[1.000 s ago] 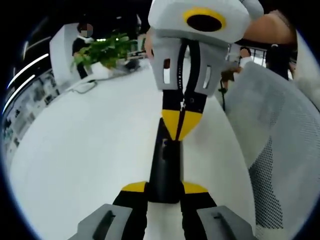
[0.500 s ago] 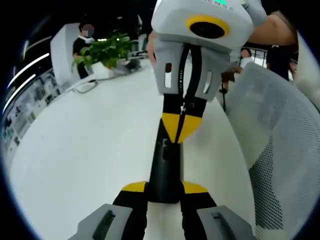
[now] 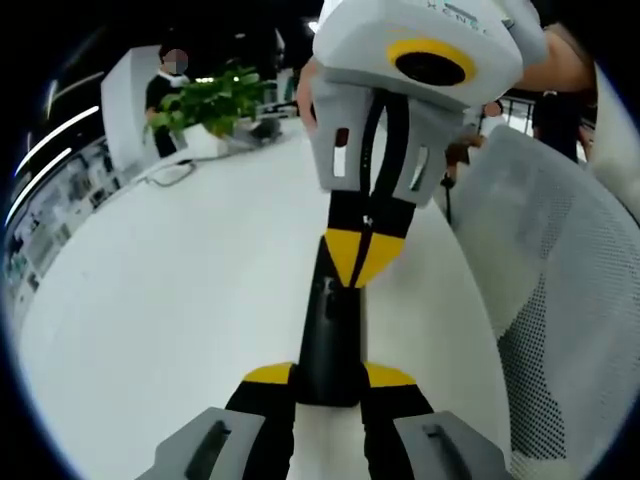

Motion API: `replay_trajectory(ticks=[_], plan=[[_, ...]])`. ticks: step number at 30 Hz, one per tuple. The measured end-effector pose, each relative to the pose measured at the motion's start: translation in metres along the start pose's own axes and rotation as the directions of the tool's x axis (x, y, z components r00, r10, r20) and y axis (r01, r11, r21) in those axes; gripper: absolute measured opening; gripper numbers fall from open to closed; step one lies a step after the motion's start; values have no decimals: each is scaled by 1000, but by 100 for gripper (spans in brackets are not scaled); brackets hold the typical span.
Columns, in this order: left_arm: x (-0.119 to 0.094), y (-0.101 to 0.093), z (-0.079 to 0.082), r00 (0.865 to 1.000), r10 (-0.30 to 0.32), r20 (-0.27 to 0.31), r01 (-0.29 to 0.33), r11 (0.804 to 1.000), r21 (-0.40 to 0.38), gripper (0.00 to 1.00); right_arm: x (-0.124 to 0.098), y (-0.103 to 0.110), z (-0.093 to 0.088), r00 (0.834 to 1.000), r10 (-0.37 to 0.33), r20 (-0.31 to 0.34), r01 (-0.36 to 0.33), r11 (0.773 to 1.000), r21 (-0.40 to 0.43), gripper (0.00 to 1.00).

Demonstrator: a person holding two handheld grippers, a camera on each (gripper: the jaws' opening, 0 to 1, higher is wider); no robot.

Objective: Press the specified remote control buttons in sequence, fully releasing each button before pressing the next.

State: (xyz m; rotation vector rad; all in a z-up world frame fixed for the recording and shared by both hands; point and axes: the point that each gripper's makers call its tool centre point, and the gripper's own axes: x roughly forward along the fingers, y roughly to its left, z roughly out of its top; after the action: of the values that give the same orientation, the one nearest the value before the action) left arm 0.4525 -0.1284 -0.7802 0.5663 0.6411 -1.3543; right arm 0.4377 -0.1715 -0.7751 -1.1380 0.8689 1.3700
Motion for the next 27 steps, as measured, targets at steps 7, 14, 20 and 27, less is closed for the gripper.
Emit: replay_trajectory(ticks=[7,14,20,27], plan=[[0,0,0,1000,0,3,0,1000,-1,24,-1,0,0,1000,-1,3,1,1000,4,0],[0,0,0,1000,0,-1,0,1000,1,24,0,-1,-1,1000,-6,10,6,1000,12,0],[0,0,0,1000,2,0,-2,1000,0,24,-3,-1,0,999,-3,40,1,999,45,0],[1,0,-1,1000,3,-2,-3,1000,1,24,-10,-5,4,998,-11,59,8,999,54,0]])
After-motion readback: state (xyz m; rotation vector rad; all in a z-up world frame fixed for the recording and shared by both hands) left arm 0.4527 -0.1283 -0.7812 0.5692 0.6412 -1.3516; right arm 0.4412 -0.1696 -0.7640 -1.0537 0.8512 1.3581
